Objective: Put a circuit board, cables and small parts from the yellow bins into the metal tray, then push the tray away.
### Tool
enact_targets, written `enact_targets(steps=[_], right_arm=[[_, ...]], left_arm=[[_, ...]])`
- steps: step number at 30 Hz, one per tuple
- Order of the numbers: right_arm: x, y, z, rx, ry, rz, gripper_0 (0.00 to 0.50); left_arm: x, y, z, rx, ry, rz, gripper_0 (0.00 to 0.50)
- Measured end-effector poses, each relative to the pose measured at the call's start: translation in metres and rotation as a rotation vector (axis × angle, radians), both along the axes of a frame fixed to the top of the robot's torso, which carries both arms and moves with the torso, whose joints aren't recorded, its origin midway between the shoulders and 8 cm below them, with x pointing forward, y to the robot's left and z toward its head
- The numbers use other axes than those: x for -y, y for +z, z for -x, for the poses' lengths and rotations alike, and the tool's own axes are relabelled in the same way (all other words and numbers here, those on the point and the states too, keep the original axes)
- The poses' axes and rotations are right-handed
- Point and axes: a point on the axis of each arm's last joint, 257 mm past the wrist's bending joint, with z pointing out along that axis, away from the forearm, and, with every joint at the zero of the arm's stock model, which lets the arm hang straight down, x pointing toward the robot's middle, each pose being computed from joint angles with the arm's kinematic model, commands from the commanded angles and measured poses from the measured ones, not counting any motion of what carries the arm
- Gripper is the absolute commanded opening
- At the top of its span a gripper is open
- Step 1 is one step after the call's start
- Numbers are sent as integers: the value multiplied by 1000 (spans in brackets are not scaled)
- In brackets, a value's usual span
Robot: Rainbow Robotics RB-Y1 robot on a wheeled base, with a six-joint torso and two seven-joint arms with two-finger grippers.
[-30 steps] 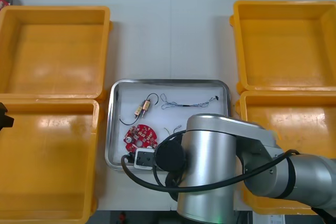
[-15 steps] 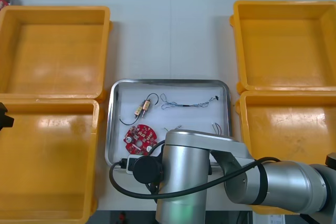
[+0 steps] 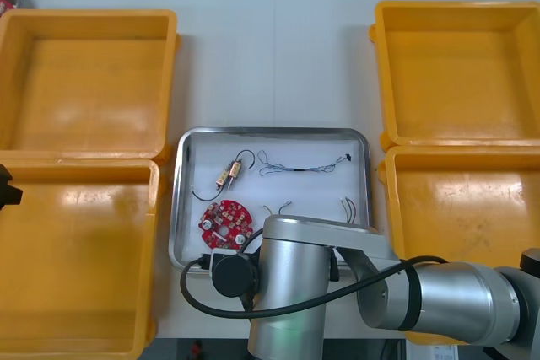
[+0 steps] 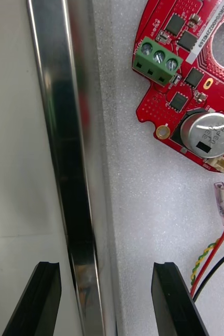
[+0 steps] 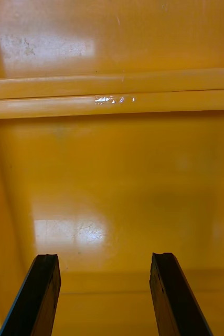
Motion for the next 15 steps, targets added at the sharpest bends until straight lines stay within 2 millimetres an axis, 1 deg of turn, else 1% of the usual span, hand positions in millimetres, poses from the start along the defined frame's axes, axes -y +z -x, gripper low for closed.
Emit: enact_targets(steps=[6,15], right_arm=[[-1,-4,-6,9,-5,-8,500],[-6,-3,-5,12,0,-14,499]], left_arm=[[0,0,0,0,0,0,500],[0,0,0,0,0,0,500]])
